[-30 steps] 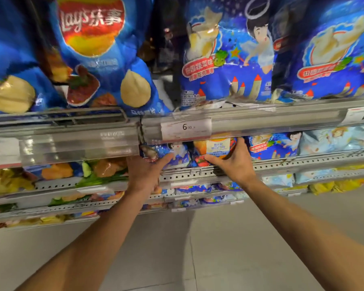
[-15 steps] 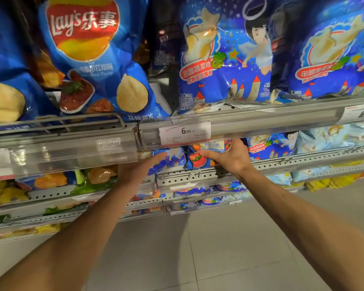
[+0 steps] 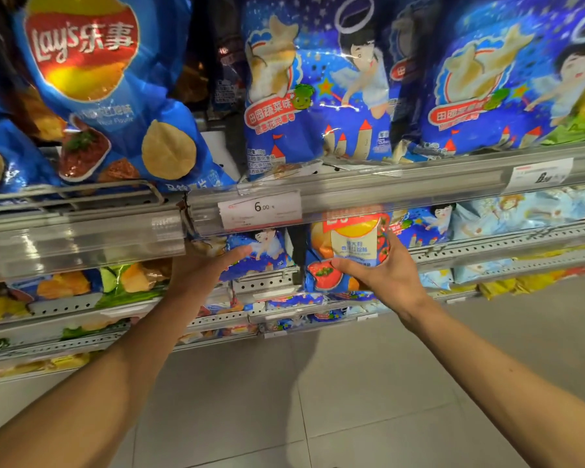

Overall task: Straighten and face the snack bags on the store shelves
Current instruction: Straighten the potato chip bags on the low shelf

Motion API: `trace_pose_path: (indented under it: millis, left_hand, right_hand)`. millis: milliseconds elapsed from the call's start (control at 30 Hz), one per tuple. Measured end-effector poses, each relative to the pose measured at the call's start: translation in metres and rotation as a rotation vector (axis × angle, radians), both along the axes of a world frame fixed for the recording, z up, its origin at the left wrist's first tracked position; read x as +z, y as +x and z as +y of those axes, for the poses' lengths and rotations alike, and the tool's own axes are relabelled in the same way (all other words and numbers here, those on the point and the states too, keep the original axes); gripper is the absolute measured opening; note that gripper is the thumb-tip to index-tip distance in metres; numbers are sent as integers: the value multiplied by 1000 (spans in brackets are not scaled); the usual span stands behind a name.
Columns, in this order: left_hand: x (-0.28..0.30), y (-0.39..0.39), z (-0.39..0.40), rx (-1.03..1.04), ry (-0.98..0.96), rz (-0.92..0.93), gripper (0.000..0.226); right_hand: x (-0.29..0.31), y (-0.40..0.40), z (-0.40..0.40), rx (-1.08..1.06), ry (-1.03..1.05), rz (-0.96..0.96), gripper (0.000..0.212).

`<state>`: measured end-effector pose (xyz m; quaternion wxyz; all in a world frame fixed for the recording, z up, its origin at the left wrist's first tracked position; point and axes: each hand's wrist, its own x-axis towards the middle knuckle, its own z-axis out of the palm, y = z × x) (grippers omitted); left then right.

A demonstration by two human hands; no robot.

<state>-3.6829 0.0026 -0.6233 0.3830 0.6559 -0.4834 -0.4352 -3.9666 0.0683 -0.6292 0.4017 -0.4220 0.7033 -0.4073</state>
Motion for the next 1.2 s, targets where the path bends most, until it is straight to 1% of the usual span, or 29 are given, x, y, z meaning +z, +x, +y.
trace_pose_path:
  millis: [167,300,333,433,467,567,633,733,800,833,933,967,1000,1067,1100,1167,1200]
  left_hand:
    - [0,-12,0,-22,-78,5,47]
    - [-4,-29,-1,-48,-68,-6,49]
    - [-6,-34,-2,-45,-63,-13,52]
    - [-10,-48,-5,-49,-34,-41,71]
    - [-11,-53,-5,-57,-2,-65,72]
    - [-13,-72,-9,-98,105,-153,52]
    - [-10,-89,-12,-136,159,-166,51]
    - [-12,-112,-17,-156,217,-91,50]
    - [-15,-124,-18,-141,210,-75,47]
    - [-17,-128,-19,-130,198,-74,49]
    - [-19,-129,-16,-143,192,-102,80]
    - [-21,-127,-16,-159,200,-114,83]
    - [-22,-124,-15,-178,202,-136,79]
    - [-23,-121,-13,-207,173,-207,54]
    - [-23,-120,-12,-210,146,-237,45]
    - [-22,-117,-7,-220,86,-228,31]
    - [-21,-114,-4,-227,49,-212,30]
  right_hand:
    - [-9,-17,27,-29,-6,-46,66]
    - [-11,-26,37,-43,-7,-95,67]
    - [-11,-28,39,-45,-9,-106,68]
    - [-13,-37,47,-62,-7,-133,67]
    - [-14,-40,50,-68,0,-134,65]
    - [-18,-50,58,-93,17,-135,58]
    - [-20,-55,63,-92,27,-147,57]
    - [-21,-61,68,-91,37,-159,58]
    - [-21,-65,70,-95,38,-174,60]
    - [-20,-66,71,-93,37,-182,62]
    - [-19,-70,74,-80,35,-203,69]
    - [-19,-71,74,-73,35,-212,70]
    - [-19,-70,75,-65,38,-220,70]
    - [-18,-67,76,-56,42,-236,69]
    - [-18,-65,76,-54,41,-245,68]
    - [-18,-59,78,-43,38,-259,66]
    - [-18,-56,79,-34,35,-264,66]
